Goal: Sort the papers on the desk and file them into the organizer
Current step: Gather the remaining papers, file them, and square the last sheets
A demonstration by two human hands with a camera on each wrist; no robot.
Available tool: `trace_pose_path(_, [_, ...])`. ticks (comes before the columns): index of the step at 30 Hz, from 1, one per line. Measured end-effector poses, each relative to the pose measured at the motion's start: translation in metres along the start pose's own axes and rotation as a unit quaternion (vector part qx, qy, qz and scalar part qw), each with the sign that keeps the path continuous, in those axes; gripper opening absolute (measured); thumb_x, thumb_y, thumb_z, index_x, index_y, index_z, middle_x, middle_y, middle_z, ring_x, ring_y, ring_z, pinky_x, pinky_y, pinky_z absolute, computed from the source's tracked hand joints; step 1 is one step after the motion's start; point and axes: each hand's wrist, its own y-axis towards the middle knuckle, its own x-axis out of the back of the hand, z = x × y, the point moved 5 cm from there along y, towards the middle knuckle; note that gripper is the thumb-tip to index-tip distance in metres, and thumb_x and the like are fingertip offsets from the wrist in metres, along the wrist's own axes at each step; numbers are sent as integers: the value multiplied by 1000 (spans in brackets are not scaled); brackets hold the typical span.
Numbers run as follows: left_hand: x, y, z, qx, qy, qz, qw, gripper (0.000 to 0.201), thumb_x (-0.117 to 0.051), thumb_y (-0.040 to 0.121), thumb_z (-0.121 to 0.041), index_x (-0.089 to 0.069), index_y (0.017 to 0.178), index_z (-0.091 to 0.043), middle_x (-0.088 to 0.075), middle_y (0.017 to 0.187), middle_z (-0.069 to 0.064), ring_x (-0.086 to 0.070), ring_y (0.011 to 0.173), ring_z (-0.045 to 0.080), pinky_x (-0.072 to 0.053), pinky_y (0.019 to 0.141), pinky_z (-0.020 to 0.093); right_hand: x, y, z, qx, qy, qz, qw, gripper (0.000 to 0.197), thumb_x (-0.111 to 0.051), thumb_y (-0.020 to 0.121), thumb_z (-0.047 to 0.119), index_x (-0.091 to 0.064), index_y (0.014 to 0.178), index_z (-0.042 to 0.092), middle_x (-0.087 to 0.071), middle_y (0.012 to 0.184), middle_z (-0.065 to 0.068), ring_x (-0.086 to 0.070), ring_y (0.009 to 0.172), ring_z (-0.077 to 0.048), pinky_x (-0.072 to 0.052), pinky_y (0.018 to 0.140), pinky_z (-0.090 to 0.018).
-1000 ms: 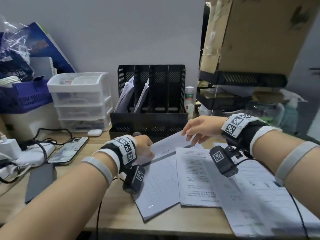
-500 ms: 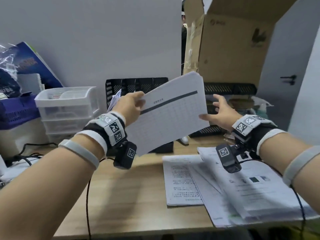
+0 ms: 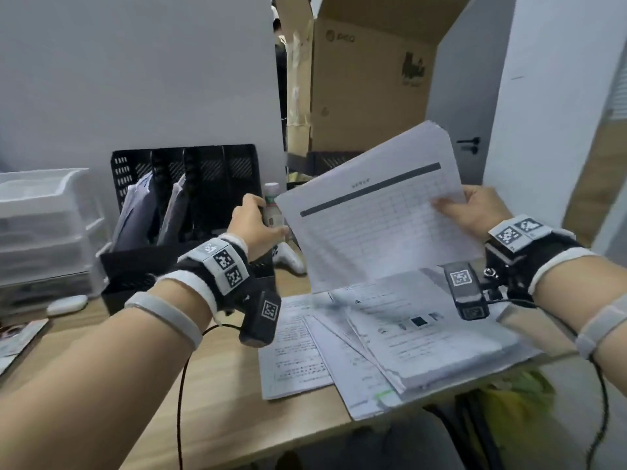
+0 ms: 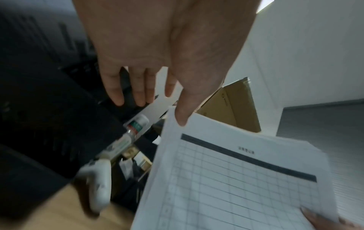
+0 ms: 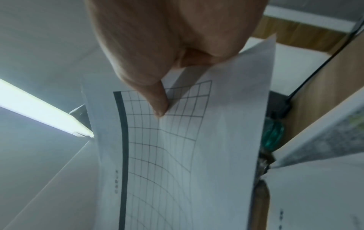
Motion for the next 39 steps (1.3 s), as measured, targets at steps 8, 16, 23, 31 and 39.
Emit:
trace_pose_path(8, [-90,-24,3,85,-254,297,917,42,-69,93,-37,-67,127,-13,-75,124,5,-70,116,26,-56,93,37,40,-29,-42,-66,13,-14,998,25,-73,85,40,-72,96,17,-73,100,-3,-69,92,-23,-54,88,-35])
trace_pose_path(16, [-79,-10,27,82,-338,110,931,19,-55,101,-11,-66,109,-25,-72,120,8,-70,109,30,-56,98,51,17,-57,-87,-240,5,130,962,26,-73,87,25,-62,109,16,-71,107,-11,-68,99,-26,-57,87,-42])
trace_pose_path(23, [-75,23,85,117,-327,60,936,12,-58,85,-30,-61,94,-38,-69,124,4,-70,109,36,-58,93,55,6,-81,-100,-193,-470,311,803,80,-60,44,93,-69,75,20,-68,73,5,-61,70,-18,-48,70,-29])
trace_pose_path(31, [-70,-5,59,119,-324,54,937,18,-52,100,-19,-58,96,-36,-65,133,7,-64,119,33,-54,100,53,-9,-83,-103,-236,-423,318,815,68,-75,50,72,-69,84,14,-73,61,1,-64,67,-23,-51,73,-33])
trace_pose_path(39, [-71,-8,55,142,-339,40,929,20,-48,104,-15,-54,121,-23,-61,138,8,-61,124,33,-51,105,52,53,-63,-102,-194,-237,55,950,34,-59,93,11,-61,128,10,-63,128,-17,-62,111,-36,-50,92,-39])
